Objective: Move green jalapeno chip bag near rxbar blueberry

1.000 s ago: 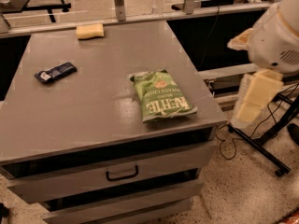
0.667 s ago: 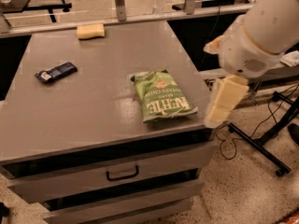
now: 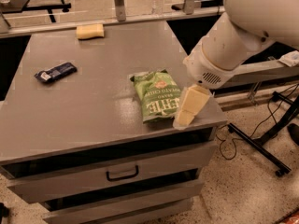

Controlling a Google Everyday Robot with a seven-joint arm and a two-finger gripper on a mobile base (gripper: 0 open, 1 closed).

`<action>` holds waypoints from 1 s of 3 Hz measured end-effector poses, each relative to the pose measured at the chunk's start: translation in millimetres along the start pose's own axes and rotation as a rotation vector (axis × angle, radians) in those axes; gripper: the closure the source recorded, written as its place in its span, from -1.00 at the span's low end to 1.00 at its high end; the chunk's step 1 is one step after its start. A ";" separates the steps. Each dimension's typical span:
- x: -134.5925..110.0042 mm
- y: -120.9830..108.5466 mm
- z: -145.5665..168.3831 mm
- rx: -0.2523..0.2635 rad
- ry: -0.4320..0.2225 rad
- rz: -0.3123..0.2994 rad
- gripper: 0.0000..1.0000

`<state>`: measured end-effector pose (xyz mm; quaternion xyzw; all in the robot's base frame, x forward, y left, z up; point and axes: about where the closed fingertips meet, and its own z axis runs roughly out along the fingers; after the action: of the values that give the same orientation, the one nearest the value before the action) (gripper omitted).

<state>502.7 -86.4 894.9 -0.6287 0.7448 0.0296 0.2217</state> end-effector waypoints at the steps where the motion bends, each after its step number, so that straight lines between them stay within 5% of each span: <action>1: 0.9 -6.2 22.9 -0.016 -0.008 0.063 -1.00; 3: 10.5 -14.3 49.2 -0.043 -0.017 0.145 -0.16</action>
Offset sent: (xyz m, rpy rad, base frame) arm 0.0336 0.0043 -0.0540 0.0692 0.0922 -0.1321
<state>529.5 -83.2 850.0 -0.5774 0.7857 0.0670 0.2115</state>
